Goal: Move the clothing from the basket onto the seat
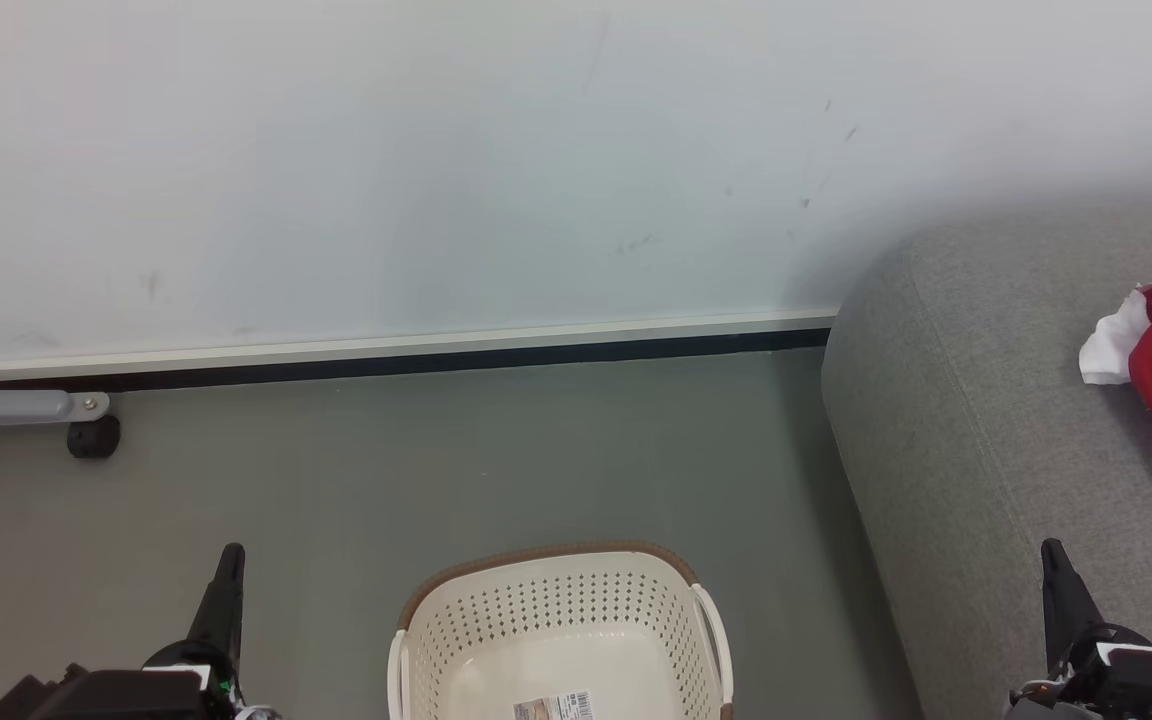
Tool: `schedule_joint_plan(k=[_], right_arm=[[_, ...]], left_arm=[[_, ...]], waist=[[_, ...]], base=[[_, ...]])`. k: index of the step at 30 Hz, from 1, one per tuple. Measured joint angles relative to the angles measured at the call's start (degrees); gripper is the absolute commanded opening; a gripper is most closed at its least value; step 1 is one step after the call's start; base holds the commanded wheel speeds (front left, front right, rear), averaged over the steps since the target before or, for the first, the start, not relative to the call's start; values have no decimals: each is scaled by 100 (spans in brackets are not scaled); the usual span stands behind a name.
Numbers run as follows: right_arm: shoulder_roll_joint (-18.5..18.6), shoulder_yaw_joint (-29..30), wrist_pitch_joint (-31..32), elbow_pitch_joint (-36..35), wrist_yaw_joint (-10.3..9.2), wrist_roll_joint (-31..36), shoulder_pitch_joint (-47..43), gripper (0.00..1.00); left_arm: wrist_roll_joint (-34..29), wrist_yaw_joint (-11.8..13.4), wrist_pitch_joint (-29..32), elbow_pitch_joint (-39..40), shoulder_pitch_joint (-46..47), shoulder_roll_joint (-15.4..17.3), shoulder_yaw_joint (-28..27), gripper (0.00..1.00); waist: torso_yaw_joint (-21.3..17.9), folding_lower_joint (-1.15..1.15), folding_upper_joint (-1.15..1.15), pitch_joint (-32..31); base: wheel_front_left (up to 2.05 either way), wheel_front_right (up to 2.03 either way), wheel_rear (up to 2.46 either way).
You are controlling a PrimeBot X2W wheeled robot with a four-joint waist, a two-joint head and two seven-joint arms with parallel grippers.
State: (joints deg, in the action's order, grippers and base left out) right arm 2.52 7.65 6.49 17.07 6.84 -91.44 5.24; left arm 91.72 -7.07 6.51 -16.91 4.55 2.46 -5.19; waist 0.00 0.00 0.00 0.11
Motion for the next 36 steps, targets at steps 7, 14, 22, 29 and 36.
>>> schedule_joint_plan(k=[7,14,22,29,36], right_arm=[[0,0,0,0,0,0,0,0],[0,0,0,-1,0,0,0,0],[0,0,0,-1,0,0,0,0],[-1,0,0,-1,0,0,0,0],[-1,0,0,-1,0,0,0,0]], left_arm=[[0,0,0,0,0,0,0,0],[0,0,0,0,0,-1,0,0],[0,0,0,1,0,-1,0,0],[0,0,0,1,0,-1,0,0],[0,0,0,1,0,-1,0,0]], waist=[[0,0,0,0],[0,0,0,0],[0,0,0,0],[0,0,0,0],[0,0,0,0]], base=[[0,0,0],[0,0,0],[0,0,0],[0,0,0],[0,0,0]])
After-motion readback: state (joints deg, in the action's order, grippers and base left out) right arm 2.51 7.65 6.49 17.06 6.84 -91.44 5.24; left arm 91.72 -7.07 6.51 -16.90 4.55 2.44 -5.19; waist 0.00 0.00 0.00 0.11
